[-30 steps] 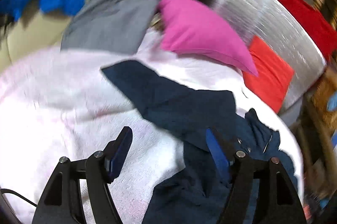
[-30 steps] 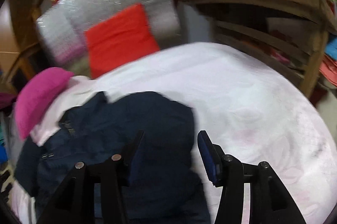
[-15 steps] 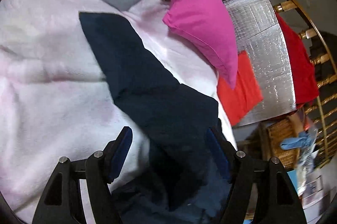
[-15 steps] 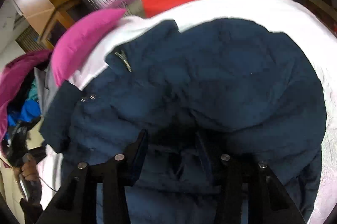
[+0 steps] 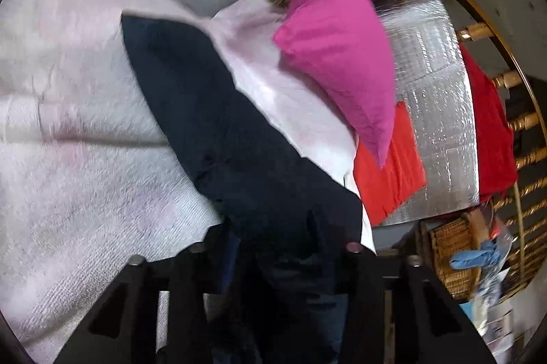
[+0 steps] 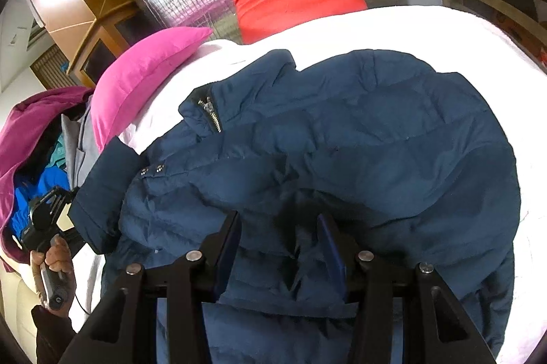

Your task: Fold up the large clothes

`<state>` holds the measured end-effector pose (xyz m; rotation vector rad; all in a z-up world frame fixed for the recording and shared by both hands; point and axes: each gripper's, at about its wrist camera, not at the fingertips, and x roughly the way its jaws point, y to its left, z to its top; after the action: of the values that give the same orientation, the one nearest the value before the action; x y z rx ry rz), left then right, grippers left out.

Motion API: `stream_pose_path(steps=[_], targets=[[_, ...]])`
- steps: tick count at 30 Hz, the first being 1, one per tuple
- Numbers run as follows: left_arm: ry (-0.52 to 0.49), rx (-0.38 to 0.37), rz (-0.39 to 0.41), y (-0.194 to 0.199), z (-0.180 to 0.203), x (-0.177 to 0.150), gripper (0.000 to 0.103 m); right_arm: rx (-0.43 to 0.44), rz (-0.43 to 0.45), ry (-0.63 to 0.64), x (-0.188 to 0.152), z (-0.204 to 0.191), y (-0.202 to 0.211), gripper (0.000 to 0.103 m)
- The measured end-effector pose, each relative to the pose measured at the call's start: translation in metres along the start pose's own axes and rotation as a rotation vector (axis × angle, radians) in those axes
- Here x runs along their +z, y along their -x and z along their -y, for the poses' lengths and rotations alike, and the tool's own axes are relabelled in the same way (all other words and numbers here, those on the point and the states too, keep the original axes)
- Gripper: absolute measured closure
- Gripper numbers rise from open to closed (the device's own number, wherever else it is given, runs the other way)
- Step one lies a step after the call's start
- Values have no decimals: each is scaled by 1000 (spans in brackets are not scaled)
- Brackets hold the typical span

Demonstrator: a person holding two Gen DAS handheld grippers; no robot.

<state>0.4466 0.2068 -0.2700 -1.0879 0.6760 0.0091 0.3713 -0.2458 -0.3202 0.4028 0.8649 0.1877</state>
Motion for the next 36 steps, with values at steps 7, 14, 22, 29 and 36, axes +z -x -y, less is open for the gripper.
stream_pose_path(steps=[7,14,22,29,36], targets=[[-233,-2,48,21,51,-29,85,-1,30,-49,4,11,14,53],[-557,-43,-57,8,121,-123,90,-19,73,-96,7,29,36,53],[-539,50,-298,-43,96,-193,90,-32,94,-149,9,51,51,53],[-506,31,-396,-14,90,-182,50,-13,95,-155,7,53,58,53],[-480,-26,-333,46,83,-155,31,28,74,-118,1,33,55,35]])
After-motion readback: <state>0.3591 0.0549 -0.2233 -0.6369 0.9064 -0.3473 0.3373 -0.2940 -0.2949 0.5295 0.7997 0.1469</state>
